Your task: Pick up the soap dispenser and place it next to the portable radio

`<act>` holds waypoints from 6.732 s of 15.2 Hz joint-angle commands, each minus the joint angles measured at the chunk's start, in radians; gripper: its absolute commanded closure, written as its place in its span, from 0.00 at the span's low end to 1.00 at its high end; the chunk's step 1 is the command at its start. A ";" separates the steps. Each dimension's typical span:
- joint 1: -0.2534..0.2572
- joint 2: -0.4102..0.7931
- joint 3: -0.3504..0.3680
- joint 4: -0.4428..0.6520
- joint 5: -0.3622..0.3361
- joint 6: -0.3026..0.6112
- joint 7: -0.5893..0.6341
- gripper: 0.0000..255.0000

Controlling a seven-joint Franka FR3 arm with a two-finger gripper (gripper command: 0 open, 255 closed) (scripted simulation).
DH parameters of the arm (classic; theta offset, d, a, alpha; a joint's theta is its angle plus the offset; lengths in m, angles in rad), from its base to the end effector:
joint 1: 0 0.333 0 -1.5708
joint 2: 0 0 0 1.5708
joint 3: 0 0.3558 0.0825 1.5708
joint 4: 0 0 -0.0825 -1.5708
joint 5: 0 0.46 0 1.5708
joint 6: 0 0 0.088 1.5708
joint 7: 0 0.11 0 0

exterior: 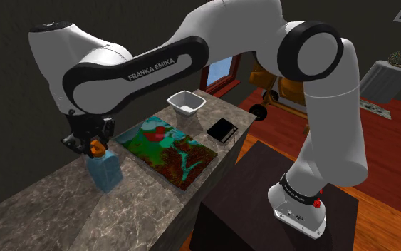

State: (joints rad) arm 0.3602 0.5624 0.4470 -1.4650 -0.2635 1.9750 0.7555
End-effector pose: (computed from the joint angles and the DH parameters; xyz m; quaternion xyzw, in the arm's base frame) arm 0.6003 0.5149 0.3795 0.9989 0.0471 0.0052 0.0017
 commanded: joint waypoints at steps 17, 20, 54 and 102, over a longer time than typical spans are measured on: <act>0.014 -0.041 0.015 0.185 0.026 -0.219 -0.025 1.00; 0.020 -0.039 0.016 0.229 0.026 -0.261 -0.028 1.00; -0.434 -0.910 -0.300 -0.793 0.313 -0.051 -0.802 1.00; -0.598 -0.754 -0.620 -1.087 0.219 0.399 -1.226 1.00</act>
State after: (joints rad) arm -0.2379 -0.2011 -0.1714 -2.5463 -0.0461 2.3571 -0.4679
